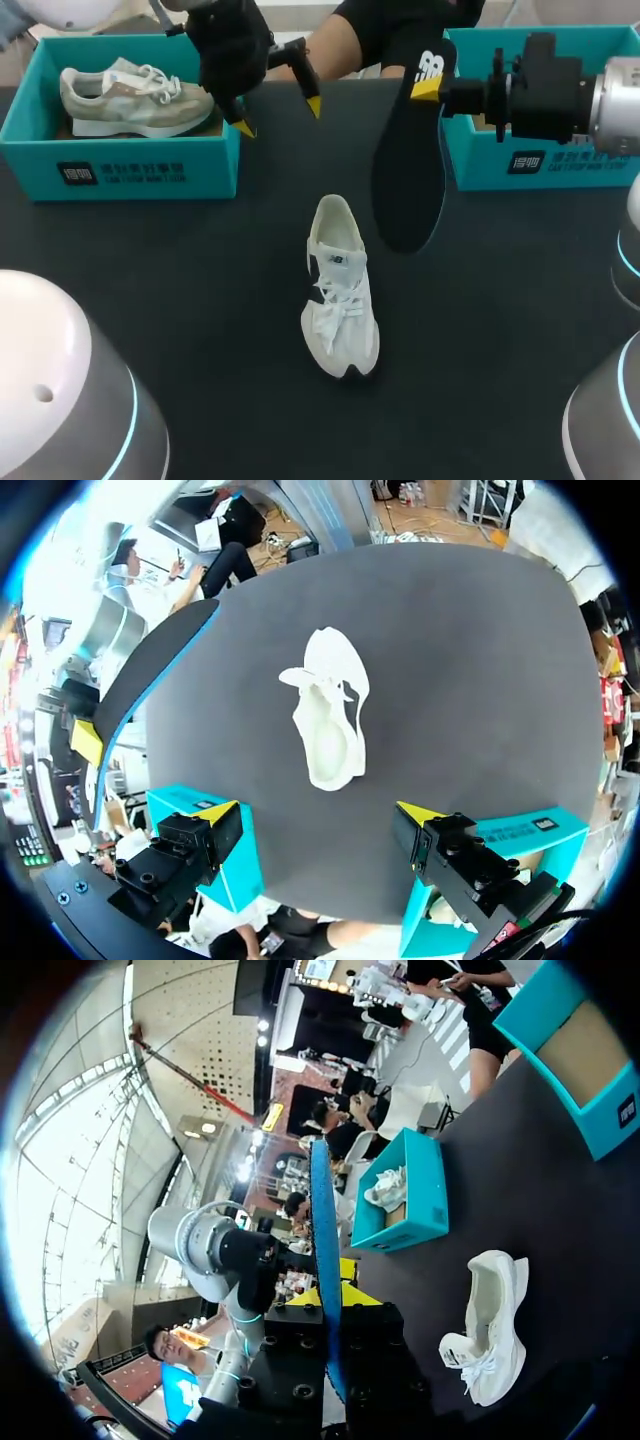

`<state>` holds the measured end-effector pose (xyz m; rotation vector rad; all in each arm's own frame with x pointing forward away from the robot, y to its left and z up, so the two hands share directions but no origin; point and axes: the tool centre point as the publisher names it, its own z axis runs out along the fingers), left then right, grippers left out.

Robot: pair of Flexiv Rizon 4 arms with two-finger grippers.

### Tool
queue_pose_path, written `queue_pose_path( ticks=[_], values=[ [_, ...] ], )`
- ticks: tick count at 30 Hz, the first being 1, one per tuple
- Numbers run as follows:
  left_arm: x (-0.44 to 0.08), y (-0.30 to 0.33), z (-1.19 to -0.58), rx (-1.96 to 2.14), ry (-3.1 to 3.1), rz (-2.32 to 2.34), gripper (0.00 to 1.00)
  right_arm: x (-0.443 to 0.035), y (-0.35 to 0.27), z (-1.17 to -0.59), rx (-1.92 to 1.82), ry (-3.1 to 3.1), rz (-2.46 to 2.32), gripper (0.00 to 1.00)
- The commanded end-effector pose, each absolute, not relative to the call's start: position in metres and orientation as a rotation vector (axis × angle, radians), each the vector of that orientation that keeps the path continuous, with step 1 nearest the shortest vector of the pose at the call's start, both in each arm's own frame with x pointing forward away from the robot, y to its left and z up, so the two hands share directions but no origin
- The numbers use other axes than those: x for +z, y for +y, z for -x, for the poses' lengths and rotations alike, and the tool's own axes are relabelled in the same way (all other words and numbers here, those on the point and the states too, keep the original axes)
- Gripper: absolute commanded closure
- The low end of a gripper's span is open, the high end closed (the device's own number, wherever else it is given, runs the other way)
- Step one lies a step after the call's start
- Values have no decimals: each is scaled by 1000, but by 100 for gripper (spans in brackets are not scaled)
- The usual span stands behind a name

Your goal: Take the shoe out of the shoebox, open the shoe tongue, remove and reinsert the insole, then place the shoe into the shoebox

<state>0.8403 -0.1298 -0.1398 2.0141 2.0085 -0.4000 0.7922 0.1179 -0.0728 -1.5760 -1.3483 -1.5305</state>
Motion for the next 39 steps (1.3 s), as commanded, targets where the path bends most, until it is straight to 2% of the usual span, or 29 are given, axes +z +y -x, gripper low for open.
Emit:
queue_pose_path(
  ticks=[1, 5, 20, 39],
  values=[
    [-143, -127, -838, -442, 1974, -1982, 0, -73, 121, -793, -1529, -1347, 1584, 100],
    [-156, -126, -834, -676, 1743, -1835, 0, -79, 129, -805, -1499, -1318, 1567, 100],
    [-155, -114, -823, -970, 1446, -1538, 0, -102, 150, -832, -1369, -1182, 1548, 100],
    [-145, -135, -813, -1086, 1290, -1404, 0, -118, 172, -831, -1279, -1086, 1537, 100]
  ],
)
